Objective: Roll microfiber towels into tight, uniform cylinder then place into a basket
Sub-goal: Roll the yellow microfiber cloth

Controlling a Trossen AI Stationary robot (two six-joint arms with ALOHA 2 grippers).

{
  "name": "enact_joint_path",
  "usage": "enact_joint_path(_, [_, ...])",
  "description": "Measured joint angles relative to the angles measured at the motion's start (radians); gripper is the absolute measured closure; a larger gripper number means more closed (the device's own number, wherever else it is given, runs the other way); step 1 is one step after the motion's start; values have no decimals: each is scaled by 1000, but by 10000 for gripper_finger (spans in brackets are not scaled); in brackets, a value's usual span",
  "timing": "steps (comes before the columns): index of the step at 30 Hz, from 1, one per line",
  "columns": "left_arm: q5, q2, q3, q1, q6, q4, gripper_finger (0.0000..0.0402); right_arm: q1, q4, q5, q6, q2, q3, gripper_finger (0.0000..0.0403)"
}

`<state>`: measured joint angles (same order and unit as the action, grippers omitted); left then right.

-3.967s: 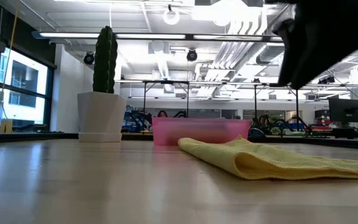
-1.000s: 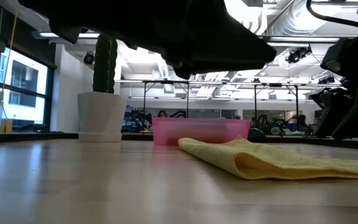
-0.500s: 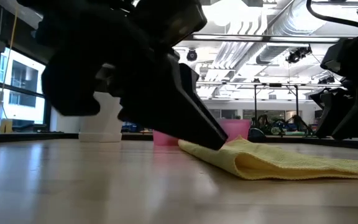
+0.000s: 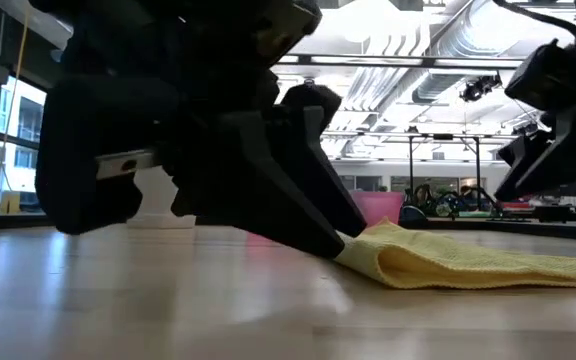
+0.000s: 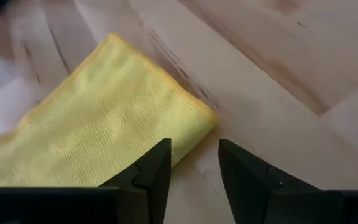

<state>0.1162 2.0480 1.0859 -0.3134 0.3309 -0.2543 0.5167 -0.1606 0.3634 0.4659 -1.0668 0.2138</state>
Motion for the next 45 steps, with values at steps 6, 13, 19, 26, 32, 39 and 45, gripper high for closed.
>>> enact_joint_path(6, [16,11,0,15,103,-12,278,1,-79,-2,55,0,0,249])
enact_joint_path(13, [20,33,2,27,144,-75,278,-2,-98,-8,-3,-1,0,249])
enact_joint_path(19, [25,56,4,27,143,-69,278,0,-135,-150,-160,-2,0,249])
enact_joint_path(26, [4,70,5,27,71,-82,278,1,-234,-160,-218,-69,0,249])
enact_joint_path(32, [16,71,6,25,11,-68,287,19,-276,-217,-293,-190,4,249])
enact_joint_path(39, [15,72,4,25,-96,-59,312,87,-273,-215,-438,-289,69,249])
enact_joint_path(45, [16,72,4,25,-145,-57,316,107,-241,-208,-498,-420,157,249])
